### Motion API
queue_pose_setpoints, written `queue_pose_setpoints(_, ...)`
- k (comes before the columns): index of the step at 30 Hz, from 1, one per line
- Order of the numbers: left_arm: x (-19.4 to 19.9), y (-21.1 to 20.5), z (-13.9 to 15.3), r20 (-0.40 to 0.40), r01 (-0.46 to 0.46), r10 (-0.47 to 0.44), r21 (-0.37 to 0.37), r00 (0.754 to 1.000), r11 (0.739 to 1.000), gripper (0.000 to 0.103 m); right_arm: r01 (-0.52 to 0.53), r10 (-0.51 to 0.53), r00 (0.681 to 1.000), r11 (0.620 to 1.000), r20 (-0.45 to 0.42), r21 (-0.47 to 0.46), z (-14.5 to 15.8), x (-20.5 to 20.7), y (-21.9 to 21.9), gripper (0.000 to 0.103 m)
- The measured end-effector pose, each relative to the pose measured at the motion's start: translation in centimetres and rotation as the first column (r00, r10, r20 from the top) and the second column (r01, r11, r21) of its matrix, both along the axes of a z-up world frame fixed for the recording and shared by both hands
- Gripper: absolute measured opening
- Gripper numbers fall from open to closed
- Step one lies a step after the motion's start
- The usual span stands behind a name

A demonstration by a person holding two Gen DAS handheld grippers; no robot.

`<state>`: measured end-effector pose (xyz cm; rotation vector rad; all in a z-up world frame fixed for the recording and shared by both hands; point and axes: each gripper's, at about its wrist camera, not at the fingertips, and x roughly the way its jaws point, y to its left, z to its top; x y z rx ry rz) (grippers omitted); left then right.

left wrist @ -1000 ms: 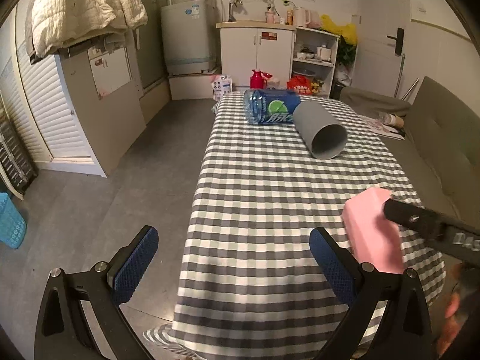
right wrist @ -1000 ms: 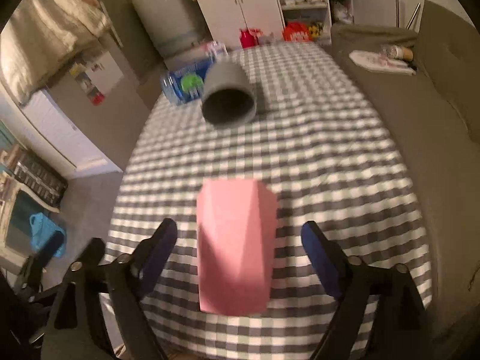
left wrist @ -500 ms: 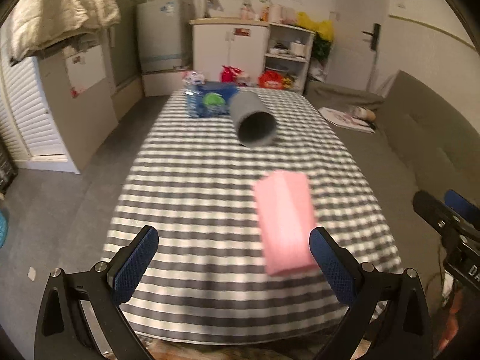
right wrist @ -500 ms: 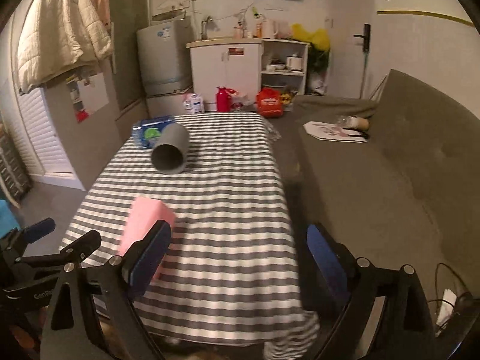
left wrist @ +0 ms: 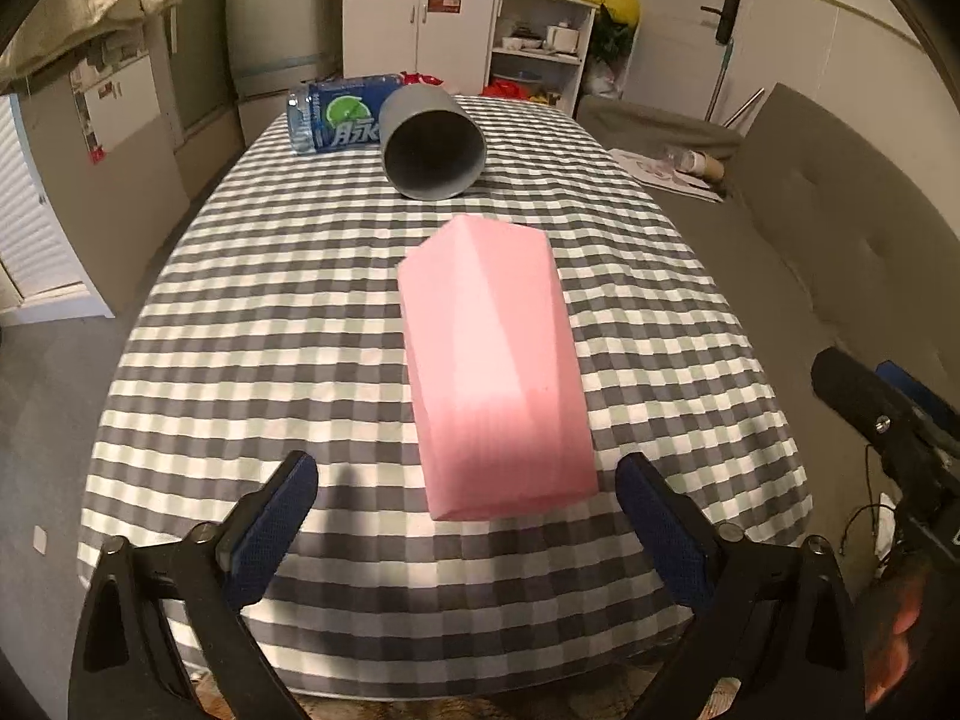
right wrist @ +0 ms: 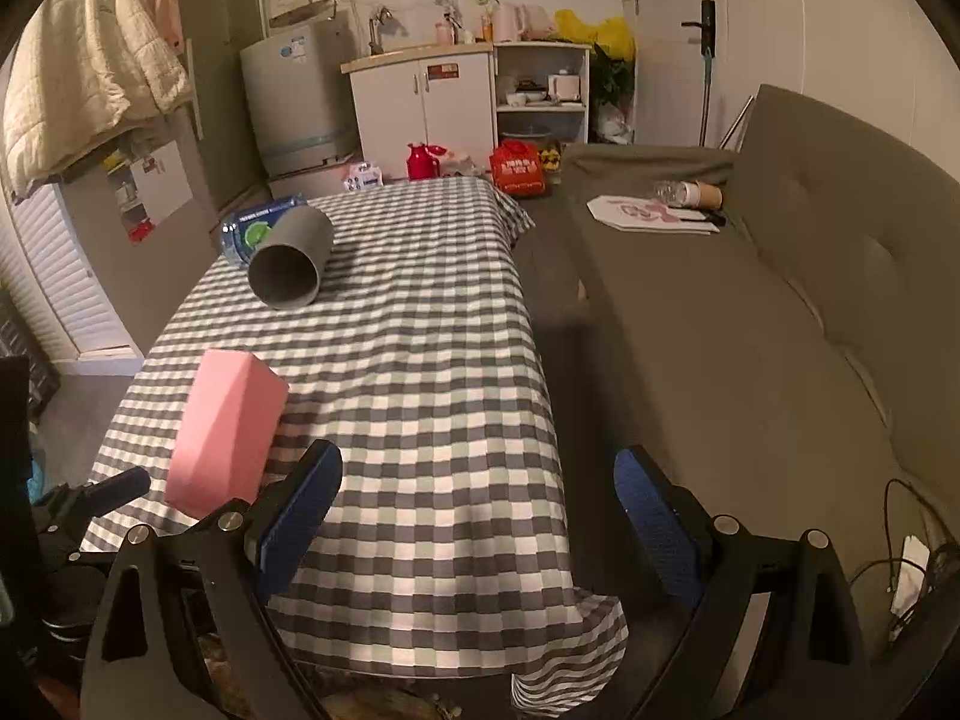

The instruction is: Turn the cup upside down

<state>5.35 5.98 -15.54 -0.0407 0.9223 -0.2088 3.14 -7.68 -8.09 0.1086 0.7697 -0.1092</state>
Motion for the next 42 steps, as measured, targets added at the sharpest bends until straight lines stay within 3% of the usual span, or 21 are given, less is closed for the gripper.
queue_pose_setpoints(2, 0.0, -0.2, -0.3, -0.011, 0.023, -0.023, -0.001, 1.0, 1.0, 0.069, 0.002, -0.002, 1.0, 1.0, -0.012, 0.005, -0.4, 0.1, 0.0, 0.092)
queue_pose_setpoints(4, -0.1, -0.4, -0.5, -0.021, 0.059, -0.059, -0.021, 0.998, 0.998, 0.057, 0.004, -0.003, 1.0, 1.0, -0.023, 0.009, -0.7, 0.3, 0.1, 0.092)
queue_pose_setpoints(9, -0.5, -0.9, 0.6, 0.008, 0.088, -0.088, 0.008, 0.996, 0.996, 0.057, -0.005, 0.006, 1.0, 1.0, -0.031, 0.007, -0.8, 0.4, 0.3, 0.092)
queue_pose_setpoints(21, 0.6, 0.4, 4.6, 0.062, 0.06, -0.059, -0.009, 0.996, 0.998, 0.057, -0.002, 0.003, 0.999, 1.0, -0.039, 0.013, -0.9, 0.3, 0.7, 0.092)
queue_pose_setpoints(36, 4.8, -0.5, 4.7, 0.063, 0.096, -0.097, 0.026, 0.993, 0.995, 0.057, 0.01, -0.008, 0.999, 1.0, -0.051, 0.028, -1.6, 0.5, 0.4, 0.093)
queue_pose_setpoints(42, 5.1, -0.5, 3.9, 0.065, 0.12, -0.119, -0.005, 0.991, 0.993, 0.062, 0.021, -0.019, 0.998, 0.999, -0.06, 0.032, -2.1, 0.7, 0.0, 0.093)
